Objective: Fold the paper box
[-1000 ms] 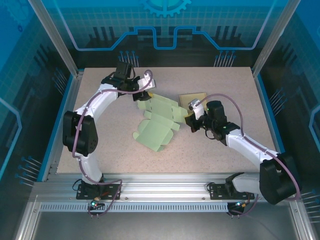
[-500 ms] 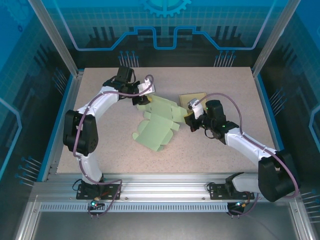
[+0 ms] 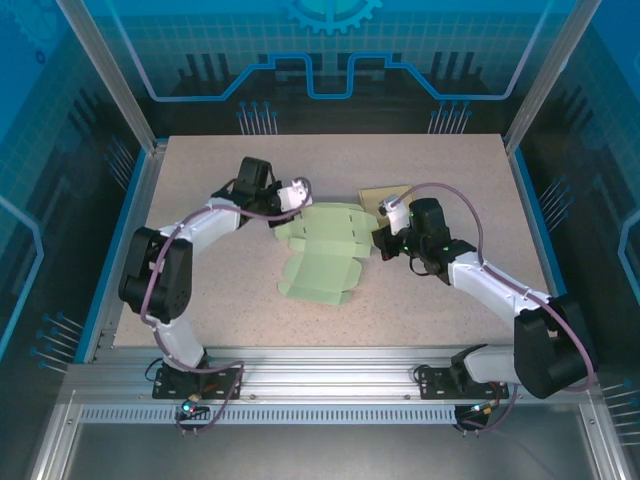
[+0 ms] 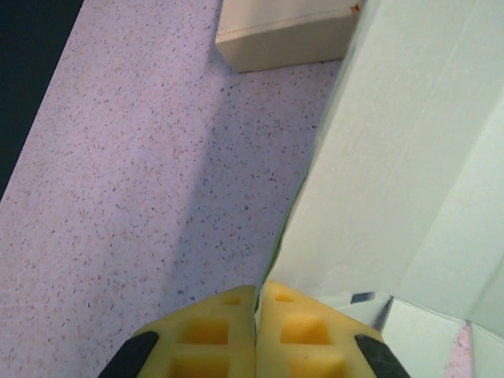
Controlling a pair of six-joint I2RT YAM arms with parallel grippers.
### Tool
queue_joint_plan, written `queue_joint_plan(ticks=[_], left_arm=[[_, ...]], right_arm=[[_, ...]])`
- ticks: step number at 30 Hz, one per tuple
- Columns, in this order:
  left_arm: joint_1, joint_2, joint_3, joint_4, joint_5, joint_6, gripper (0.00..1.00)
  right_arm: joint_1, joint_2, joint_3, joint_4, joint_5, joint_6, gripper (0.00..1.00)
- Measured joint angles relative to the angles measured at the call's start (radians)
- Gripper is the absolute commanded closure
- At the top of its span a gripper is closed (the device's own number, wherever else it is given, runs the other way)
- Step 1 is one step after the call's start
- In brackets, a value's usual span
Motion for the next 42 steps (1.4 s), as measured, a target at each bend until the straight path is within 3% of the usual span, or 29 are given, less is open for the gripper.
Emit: queue_joint_plan(ticks=[4,10,12,14,19,26,35,42], left_arm=[[-0.073,-0.066,-0.133,0.168,-0.134,-0.024,0.94],[-0.208,-0.097,-0.267,0.398,-0.371,-0.034,0.94],[-0.246,-0.097,-0.29,0.46,-0.446,-0.018,0.94],[-0.28,-0.097,-0.311,0.538,-0.524,0.007,0.94],[-0.34,-0.084,-0.35,0.725,-0.662,0.074,0.93],[-0.394,-0.033,-0.397,0.887,-0.77,0.144,0.92],[-0.467,0.068,-0.407,0.991,-0.851,0.204,0.92],[-0.483,0.076,-0.407,1.009,-0.859,0.214,0.91]], right_arm=[[-0.013,-0.003,0.031,-0.071,0.061,0.092,0.64],[-0.032,-0.103,0.046,-0.225,0.148,0.24,0.46],[-0.044,-0.161,0.053,-0.289,0.17,0.285,0.31],[-0.065,-0.22,0.063,-0.348,0.19,0.34,0.0],[-0.11,-0.311,0.08,-0.47,0.222,0.461,0.0],[-0.096,-0.316,0.132,-0.611,0.242,0.533,0.0],[-0.073,-0.315,0.147,-0.55,0.153,0.554,0.0],[-0.056,-0.133,0.245,-0.514,0.091,0.552,0.03]])
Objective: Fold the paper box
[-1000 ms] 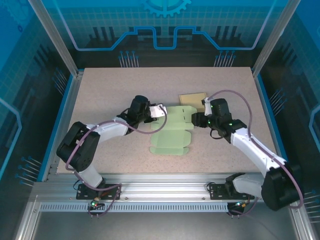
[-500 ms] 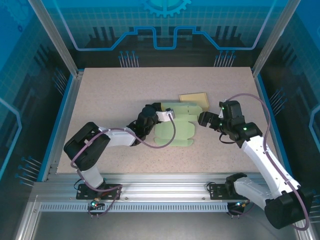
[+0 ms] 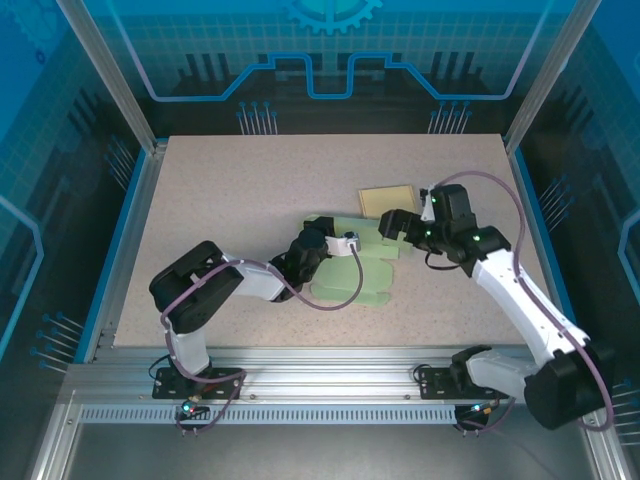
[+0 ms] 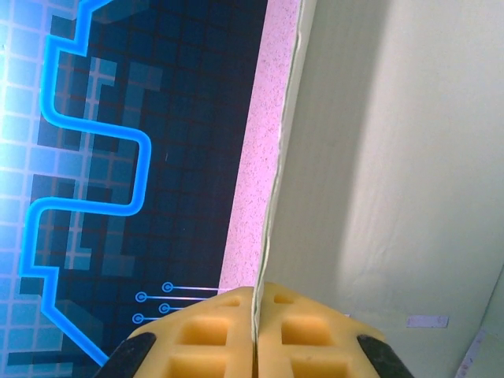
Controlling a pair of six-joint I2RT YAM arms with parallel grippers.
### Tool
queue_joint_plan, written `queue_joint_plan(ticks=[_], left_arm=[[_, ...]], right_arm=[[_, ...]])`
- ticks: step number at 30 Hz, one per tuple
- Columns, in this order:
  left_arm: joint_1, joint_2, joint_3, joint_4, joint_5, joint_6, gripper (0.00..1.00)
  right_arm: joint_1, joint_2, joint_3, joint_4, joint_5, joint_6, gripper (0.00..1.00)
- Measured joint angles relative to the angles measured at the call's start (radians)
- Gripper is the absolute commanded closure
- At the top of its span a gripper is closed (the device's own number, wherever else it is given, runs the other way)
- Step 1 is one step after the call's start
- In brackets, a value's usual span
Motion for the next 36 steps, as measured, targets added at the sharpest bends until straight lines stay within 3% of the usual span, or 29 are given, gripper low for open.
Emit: queue_joint_plan(ticks=[13,36], left_arm=[[-0.019,0.044,0.003,0.019,-0.047,0.008,0.91],[-0.033,0.093,0.012,0.093,-0.125,0.008,0.9]], right_arm=[[0.006,0.251,0.132,0.049,-0.064,-0.017,0.13],[0.007,0.33,0.052,0.174,-0.119,0.067,0.18]])
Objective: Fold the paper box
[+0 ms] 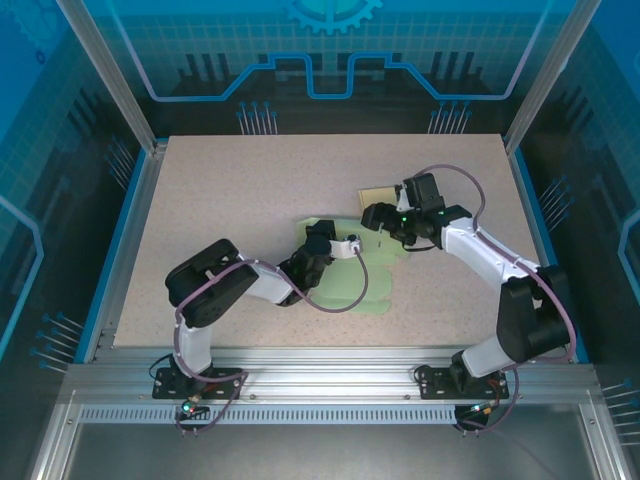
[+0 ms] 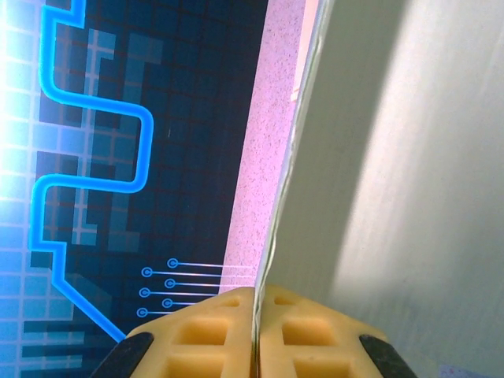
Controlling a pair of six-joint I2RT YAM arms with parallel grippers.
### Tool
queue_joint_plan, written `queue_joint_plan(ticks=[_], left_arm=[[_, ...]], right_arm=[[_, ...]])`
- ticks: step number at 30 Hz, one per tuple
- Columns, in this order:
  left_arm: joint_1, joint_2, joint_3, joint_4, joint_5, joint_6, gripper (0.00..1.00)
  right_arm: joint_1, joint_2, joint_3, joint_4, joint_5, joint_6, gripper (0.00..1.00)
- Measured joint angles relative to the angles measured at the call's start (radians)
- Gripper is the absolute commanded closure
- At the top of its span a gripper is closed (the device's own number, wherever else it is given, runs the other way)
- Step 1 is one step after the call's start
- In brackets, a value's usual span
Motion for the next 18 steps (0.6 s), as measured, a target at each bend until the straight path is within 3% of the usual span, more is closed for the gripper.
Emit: queue_joint_plan(ticks=[18], left_arm=[[-0.013,0.029,0.0,0.102,-0.001,0.036,0.9]], right_arm=[[0.0,0.1,0.125,-0.095,0.14,-0.105,0.03]])
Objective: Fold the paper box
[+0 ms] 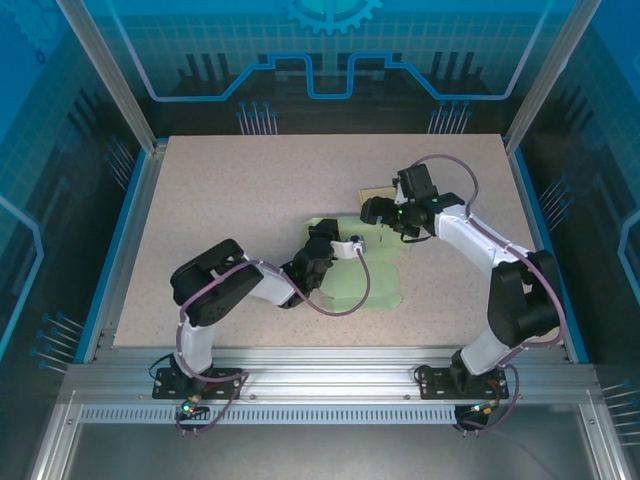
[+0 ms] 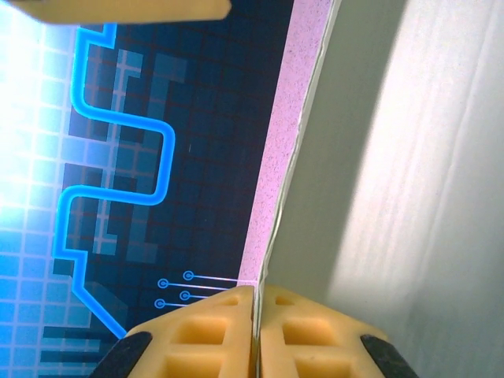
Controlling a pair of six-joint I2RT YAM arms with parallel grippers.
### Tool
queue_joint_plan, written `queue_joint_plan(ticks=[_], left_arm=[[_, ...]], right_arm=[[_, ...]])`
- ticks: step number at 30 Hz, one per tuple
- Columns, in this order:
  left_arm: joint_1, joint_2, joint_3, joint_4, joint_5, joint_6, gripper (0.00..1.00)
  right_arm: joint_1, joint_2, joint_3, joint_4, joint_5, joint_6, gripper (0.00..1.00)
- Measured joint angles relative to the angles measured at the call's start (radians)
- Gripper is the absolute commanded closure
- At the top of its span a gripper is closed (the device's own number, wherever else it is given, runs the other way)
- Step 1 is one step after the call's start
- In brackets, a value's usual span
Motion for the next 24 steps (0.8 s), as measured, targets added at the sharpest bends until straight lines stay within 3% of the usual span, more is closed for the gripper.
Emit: queue_joint_plan(ticks=[24], left_arm=[[0.0,0.035,0.002,0.068,0.0,0.05,0.89]], right_arm=[[-0.001,0.036,0.201,-0.141,0.07,-0.163,0.0]])
